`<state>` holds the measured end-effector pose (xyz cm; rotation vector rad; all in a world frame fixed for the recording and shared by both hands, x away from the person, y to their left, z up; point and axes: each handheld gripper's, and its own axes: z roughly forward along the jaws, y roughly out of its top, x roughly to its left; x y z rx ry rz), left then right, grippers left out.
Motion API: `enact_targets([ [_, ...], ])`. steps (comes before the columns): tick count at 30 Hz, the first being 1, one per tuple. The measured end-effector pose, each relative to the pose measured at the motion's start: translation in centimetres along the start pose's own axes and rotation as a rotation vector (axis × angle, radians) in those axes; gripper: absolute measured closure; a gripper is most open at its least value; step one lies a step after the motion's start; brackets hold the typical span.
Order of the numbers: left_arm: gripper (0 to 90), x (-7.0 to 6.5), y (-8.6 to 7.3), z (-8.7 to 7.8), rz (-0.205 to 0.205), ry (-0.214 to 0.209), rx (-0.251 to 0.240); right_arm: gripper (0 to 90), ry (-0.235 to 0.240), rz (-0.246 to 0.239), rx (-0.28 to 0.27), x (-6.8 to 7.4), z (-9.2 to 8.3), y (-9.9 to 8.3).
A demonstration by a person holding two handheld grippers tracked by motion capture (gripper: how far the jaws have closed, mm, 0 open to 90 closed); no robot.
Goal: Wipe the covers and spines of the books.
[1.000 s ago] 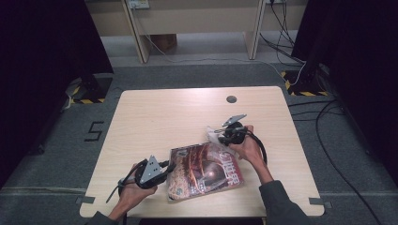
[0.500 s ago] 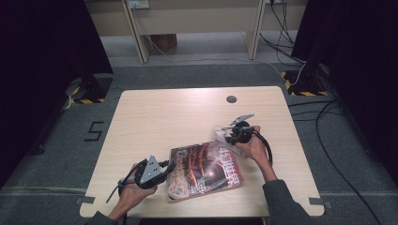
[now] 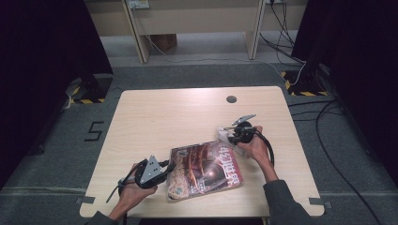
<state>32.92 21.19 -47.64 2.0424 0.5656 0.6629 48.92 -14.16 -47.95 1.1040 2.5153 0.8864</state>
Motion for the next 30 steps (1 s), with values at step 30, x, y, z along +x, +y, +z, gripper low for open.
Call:
enact_targets([
  [30, 75.4, 0.0, 0.0, 0.0, 0.001, 0.003, 0.009, 74.6, 0.178, -0.207, -0.143, 10.0, -2.8, 4.3],
])
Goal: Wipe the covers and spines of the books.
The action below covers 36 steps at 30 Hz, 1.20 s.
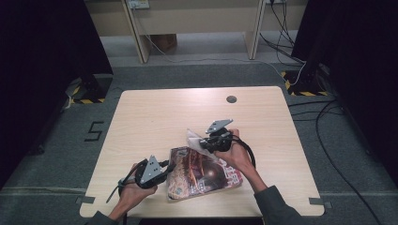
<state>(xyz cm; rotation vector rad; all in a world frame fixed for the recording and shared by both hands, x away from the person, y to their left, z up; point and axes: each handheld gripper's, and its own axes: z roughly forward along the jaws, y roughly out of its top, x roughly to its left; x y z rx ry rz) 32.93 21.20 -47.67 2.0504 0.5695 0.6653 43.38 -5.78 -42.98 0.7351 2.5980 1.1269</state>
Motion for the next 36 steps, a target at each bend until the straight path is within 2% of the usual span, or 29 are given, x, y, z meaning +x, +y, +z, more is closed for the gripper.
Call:
enact_targets([
  [15, 75.4, -0.1, 0.0, 0.0, 0.008, 0.006, -0.002, 74.5, 0.078, -0.101, -0.086, 4.3, -0.2, 2.7],
  [20, 75.4, -0.1, 0.0, 0.0, 0.014, 0.006, 0.0, 74.4, 0.081, -0.123, -0.098, 4.9, -0.3, 3.0],
  [23, 75.3, -0.2, 0.0, 0.1, 0.014, 0.007, 0.001, 74.5, 0.073, -0.131, -0.082, 4.7, -0.2, 2.9],
  [24, 75.3, -0.2, 0.0, 0.1, 0.013, 0.008, 0.0, 74.4, 0.068, -0.116, -0.075, 4.7, -0.2, 2.8],
  [27, 75.0, -0.2, 0.0, 0.1, 0.024, 0.012, 0.004, 74.5, 0.049, -0.111, -0.053, 4.0, -0.2, 2.5],
  [36, 74.6, -0.2, 0.1, 0.1, 0.028, 0.01, 0.005, 74.5, 0.003, -0.026, 0.008, 0.1, 0.0, 0.1],
])
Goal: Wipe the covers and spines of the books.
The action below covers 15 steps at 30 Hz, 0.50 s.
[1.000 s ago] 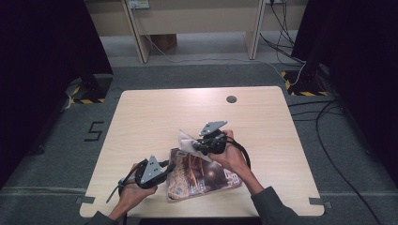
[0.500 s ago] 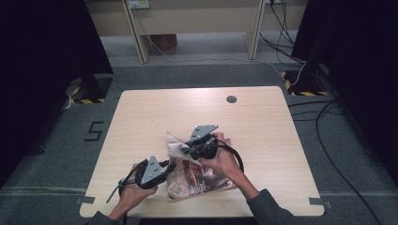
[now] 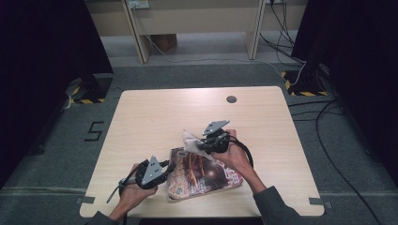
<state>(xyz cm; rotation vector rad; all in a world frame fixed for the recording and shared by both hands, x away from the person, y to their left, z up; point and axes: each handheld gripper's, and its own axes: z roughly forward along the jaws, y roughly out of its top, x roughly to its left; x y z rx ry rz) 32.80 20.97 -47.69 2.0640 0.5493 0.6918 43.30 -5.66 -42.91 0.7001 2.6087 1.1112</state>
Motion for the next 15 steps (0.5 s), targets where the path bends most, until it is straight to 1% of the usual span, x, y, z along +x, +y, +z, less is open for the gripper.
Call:
enact_targets([
  [2, 74.5, 0.0, 0.0, 0.0, 0.002, -0.001, 0.001, 74.5, -0.009, 0.023, 0.014, -0.9, 0.1, -0.6],
  [5, 74.5, -0.1, 0.0, 0.0, 0.005, 0.004, -0.004, 74.5, -0.041, 0.05, 0.049, -2.4, 0.2, -1.7],
  [8, 74.5, -0.1, 0.1, 0.0, 0.008, 0.0, -0.004, 74.5, -0.068, 0.093, 0.077, -4.0, 0.3, -3.0],
  [11, 74.5, -0.1, 0.1, 0.0, 0.014, 0.003, -0.003, 74.5, -0.111, 0.125, 0.111, -5.5, 0.4, -4.2],
  [12, 74.4, -0.1, 0.1, 0.1, 0.018, 0.006, 0.001, 74.5, -0.123, 0.145, 0.123, -6.3, 0.5, -4.9],
  [15, 74.4, -0.1, 0.1, 0.1, 0.018, 0.006, -0.004, 74.6, -0.152, 0.19, 0.153, -7.7, 0.6, -6.3],
])
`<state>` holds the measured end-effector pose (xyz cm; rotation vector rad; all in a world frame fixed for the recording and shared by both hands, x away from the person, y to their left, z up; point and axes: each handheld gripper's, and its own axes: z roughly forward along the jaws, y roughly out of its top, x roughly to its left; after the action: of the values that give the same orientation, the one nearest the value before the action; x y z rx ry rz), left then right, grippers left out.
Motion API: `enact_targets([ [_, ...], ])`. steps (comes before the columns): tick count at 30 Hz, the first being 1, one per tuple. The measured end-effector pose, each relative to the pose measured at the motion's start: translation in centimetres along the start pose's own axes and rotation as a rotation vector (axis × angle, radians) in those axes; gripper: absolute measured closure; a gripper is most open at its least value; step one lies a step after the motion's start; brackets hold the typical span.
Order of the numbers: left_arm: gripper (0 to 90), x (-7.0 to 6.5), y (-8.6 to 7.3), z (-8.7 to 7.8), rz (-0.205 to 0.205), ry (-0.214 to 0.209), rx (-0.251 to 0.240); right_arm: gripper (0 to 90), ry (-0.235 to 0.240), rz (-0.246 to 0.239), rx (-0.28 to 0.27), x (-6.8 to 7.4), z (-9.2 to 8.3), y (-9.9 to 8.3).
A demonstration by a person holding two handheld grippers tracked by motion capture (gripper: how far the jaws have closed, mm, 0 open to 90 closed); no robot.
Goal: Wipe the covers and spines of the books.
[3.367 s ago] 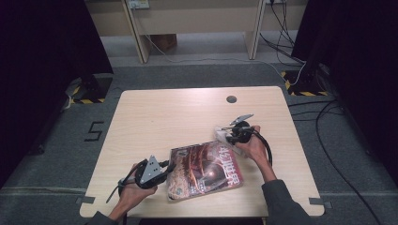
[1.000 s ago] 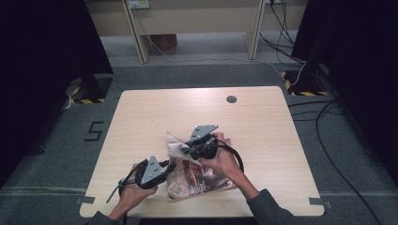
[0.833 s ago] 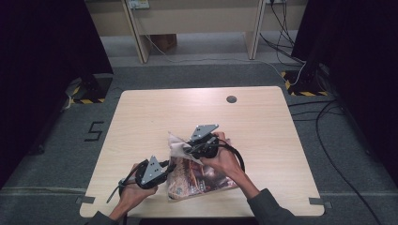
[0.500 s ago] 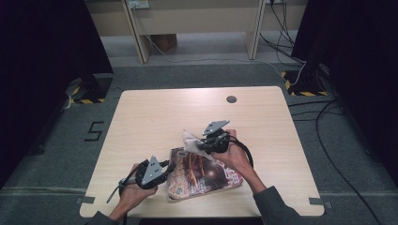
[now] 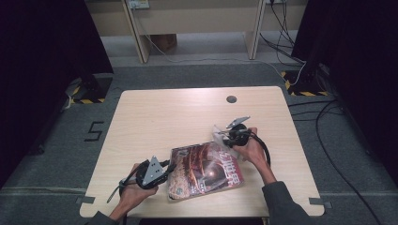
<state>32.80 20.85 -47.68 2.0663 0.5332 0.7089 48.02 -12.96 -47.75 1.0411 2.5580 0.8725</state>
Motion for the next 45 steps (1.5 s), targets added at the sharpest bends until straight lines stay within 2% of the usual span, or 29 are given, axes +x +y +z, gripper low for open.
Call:
enact_targets([
  [3, 74.4, 0.0, 0.0, 0.0, -0.002, 0.002, -0.004, 74.6, -0.009, 0.023, 0.008, -0.8, -0.1, -0.5],
  [8, 74.2, 0.1, 0.0, -0.1, -0.007, 0.0, -0.002, 74.7, -0.013, 0.022, 0.002, -0.8, -0.4, -0.4],
  [11, 74.3, 0.2, -0.1, -0.1, -0.01, 0.001, 0.0, 74.8, -0.01, 0.026, -0.039, -1.0, -1.5, -0.1],
  [15, 74.3, 0.2, -0.1, -0.1, -0.013, 0.003, 0.001, 74.8, -0.019, 0.03, -0.113, -1.0, -3.8, 0.7],
  [21, 74.3, 0.2, -0.1, 0.0, -0.018, 0.001, 0.002, 74.9, -0.044, 0.024, -0.159, -1.3, -6.5, 0.6],
  [27, 74.2, 0.2, -0.1, -0.1, -0.016, 0.002, 0.002, 74.8, -0.089, 0.059, -0.141, -2.5, -7.9, -1.9],
  [35, 74.2, 0.3, -0.1, -0.1, -0.017, 0.003, 0.0, 74.8, -0.145, 0.109, -0.083, -4.0, -8.5, -6.0],
  [42, 74.2, 0.3, -0.1, 0.0, -0.017, 0.0, 0.002, 74.7, -0.193, 0.129, -0.06, -4.7, -8.9, -7.6],
  [45, 74.2, 0.3, -0.1, 0.0, -0.018, 0.002, 0.001, 74.7, -0.201, 0.134, -0.047, -5.0, -8.8, -8.1],
])
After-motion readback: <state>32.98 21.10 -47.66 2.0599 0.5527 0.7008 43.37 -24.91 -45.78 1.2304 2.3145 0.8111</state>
